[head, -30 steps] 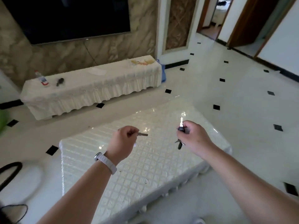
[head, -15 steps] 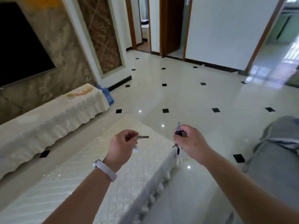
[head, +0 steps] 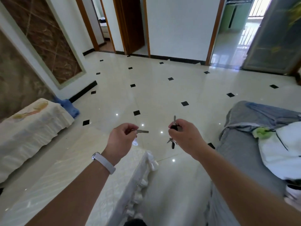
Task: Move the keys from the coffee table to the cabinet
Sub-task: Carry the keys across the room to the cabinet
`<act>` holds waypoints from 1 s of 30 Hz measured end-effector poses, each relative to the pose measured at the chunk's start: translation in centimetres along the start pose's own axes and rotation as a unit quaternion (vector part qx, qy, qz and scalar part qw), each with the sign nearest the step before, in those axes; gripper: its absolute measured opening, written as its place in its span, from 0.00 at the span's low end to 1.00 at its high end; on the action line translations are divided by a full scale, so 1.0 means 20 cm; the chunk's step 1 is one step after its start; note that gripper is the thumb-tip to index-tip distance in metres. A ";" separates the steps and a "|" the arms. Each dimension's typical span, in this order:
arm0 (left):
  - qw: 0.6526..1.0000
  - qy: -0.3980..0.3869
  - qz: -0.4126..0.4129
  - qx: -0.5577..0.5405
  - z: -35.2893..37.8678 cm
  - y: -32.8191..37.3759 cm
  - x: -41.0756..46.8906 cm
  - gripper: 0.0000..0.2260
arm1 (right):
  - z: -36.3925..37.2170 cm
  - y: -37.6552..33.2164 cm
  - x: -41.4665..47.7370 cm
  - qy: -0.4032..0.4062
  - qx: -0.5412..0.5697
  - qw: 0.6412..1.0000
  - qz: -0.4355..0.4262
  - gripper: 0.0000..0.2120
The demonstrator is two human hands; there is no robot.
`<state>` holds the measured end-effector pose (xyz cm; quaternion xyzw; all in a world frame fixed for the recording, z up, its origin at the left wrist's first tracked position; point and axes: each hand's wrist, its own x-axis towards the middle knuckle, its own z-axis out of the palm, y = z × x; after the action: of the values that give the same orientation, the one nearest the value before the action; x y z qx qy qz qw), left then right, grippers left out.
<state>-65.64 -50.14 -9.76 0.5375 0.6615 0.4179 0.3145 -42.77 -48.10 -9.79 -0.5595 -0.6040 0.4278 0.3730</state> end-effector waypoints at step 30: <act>0.997 -0.028 -0.018 -0.063 0.22 -0.24 1.97 0.06 | 0.24 -0.02 1.98 0.024 -0.028 0.998 0.055 0.05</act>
<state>-72.77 -11.11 -14.79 0.5163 0.6343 0.4378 0.3733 -51.07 -9.24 -12.30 -0.6124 -0.5748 0.4168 0.3478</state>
